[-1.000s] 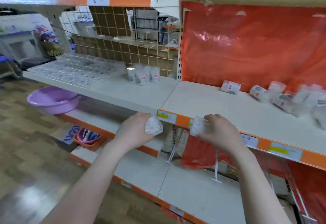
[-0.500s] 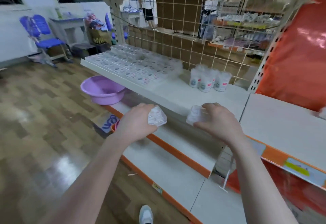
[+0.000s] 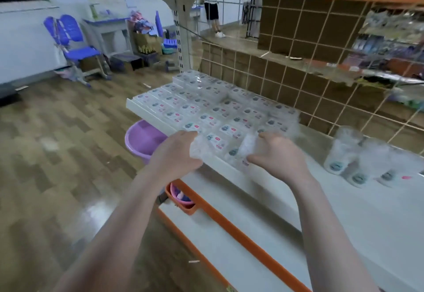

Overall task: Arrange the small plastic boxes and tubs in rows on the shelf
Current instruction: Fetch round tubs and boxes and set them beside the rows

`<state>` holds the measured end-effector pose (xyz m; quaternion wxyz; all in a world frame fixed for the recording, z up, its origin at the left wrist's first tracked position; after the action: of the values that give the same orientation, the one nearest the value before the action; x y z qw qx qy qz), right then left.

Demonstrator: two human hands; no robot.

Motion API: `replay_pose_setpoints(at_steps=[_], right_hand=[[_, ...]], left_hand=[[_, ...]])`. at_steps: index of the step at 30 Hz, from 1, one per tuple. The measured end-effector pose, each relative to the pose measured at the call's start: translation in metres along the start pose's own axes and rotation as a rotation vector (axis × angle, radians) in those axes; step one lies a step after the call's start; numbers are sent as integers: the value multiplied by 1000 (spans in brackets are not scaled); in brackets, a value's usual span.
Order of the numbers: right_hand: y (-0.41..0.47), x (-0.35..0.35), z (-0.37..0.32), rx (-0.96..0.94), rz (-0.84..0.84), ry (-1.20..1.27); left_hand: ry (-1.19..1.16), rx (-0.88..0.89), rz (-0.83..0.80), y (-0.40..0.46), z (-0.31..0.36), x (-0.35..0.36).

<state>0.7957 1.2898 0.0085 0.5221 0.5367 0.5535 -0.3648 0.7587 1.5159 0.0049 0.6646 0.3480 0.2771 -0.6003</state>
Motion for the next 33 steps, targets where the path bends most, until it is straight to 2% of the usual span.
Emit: replay_pose_setpoints(at_steps=[4,17,26,33], right_hand=[[41,12,-18,48,-19,-32],[169,60,-91,387,-163,-105],[168,67,-99,520,-201,-173],[181,69,-97,418,-269,-257]], left_hand=[[-14,18,9,49,-32,-13],[76,284,-344,230,-118,-39],[120,443,-457,259,-126,-34],[113,452,-522,260,-121,-29]])
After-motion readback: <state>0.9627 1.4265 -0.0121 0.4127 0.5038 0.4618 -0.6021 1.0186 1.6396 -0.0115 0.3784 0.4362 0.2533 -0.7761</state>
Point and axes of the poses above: each hand's wrist, its own y-axis towards the middle knuckle, its own x-axis out of the palm, z = x × y, the point moved 2 cm from there along y, towards the middle knuckle, and after that the axes turned 13 degrees about -y, right-handed, at the moved point
